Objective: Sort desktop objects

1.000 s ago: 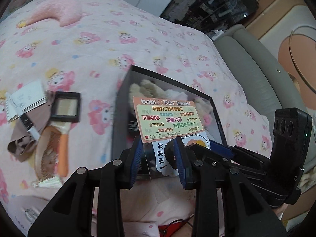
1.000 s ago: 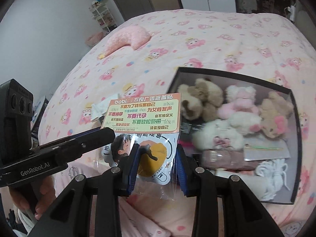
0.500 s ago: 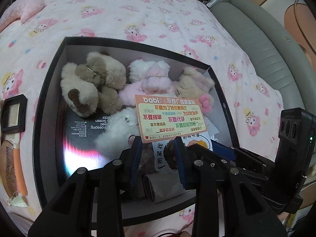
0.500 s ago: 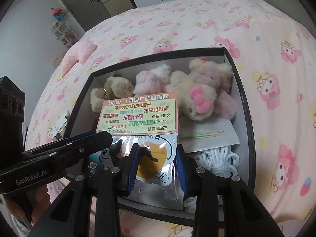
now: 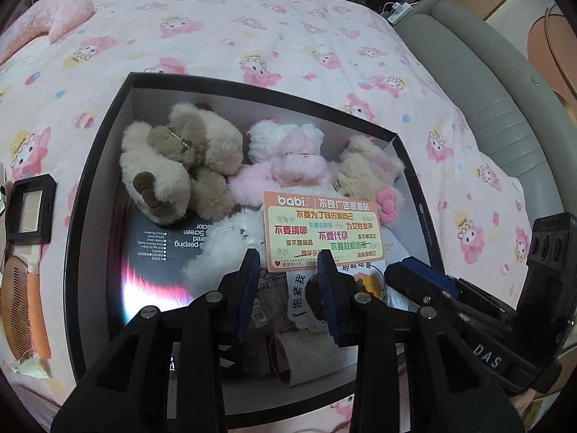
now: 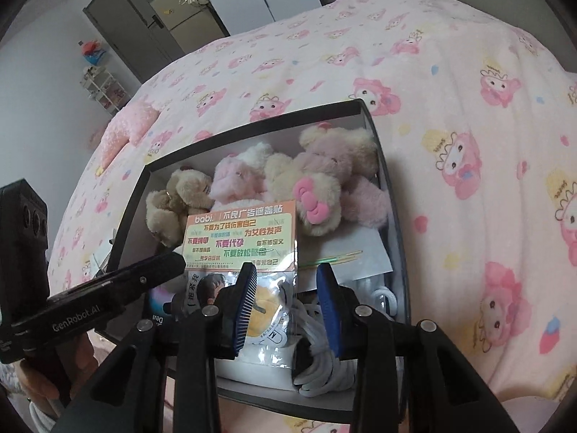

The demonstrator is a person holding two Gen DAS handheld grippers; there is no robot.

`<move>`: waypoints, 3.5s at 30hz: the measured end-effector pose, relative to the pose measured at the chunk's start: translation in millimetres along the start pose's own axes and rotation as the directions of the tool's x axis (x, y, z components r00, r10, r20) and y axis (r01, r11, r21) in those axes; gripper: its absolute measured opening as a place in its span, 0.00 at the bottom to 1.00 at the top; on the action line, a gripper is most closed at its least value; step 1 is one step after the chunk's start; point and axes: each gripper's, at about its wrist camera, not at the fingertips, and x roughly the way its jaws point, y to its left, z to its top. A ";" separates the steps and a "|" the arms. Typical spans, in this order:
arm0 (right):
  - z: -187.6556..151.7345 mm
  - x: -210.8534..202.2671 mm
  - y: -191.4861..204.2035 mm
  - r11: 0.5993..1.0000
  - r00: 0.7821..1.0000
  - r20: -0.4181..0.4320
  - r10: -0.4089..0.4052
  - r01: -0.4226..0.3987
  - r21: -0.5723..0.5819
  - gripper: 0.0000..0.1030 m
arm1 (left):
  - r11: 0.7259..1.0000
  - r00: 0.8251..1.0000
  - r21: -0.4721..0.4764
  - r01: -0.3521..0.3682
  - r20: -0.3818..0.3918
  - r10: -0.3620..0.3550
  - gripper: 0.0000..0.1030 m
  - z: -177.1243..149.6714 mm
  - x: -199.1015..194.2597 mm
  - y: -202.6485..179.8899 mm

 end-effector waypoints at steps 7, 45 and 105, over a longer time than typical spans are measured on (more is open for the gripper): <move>-3.2 8.6 7.7 0.996 0.997 -0.008 -0.082 0.081 -0.039 0.30 | 0.997 0.998 0.069 0.031 -0.049 -0.028 0.31 -4.4 18.6 -28.9; -3.4 31.6 2.0 0.996 0.992 -0.095 -0.084 0.082 -0.026 0.30 | 0.997 0.997 0.008 0.071 -0.043 -0.071 0.29 7.6 42.5 -30.5; -97.1 -244.4 129.1 0.937 0.823 0.503 -0.264 0.343 -0.070 0.73 | 0.948 0.791 0.176 -0.265 0.602 0.109 0.99 -149.4 -289.0 -83.0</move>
